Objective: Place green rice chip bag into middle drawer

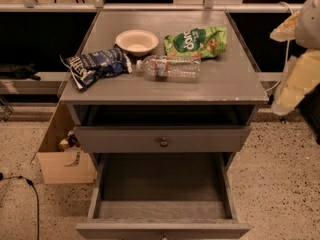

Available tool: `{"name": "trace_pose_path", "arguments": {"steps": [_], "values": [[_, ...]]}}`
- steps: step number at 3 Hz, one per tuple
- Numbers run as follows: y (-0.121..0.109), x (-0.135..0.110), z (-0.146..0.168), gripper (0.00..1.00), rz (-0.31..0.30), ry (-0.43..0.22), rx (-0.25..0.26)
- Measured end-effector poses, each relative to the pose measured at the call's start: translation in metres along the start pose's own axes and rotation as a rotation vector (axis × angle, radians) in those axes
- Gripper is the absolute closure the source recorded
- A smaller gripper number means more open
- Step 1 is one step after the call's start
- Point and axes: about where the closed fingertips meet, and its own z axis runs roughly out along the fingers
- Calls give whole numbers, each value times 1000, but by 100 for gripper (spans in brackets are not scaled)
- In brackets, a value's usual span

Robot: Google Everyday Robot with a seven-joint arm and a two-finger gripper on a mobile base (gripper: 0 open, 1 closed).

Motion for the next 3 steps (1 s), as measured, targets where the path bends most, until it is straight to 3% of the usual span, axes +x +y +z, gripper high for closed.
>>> {"name": "trace_pose_path", "arguments": {"steps": [1, 2, 3], "values": [[-42, -8, 0, 0, 37, -133, -18], [-92, -2, 8, 0, 125, -262, -19], [-171, -40, 21, 0, 103, -335, 40]]}}
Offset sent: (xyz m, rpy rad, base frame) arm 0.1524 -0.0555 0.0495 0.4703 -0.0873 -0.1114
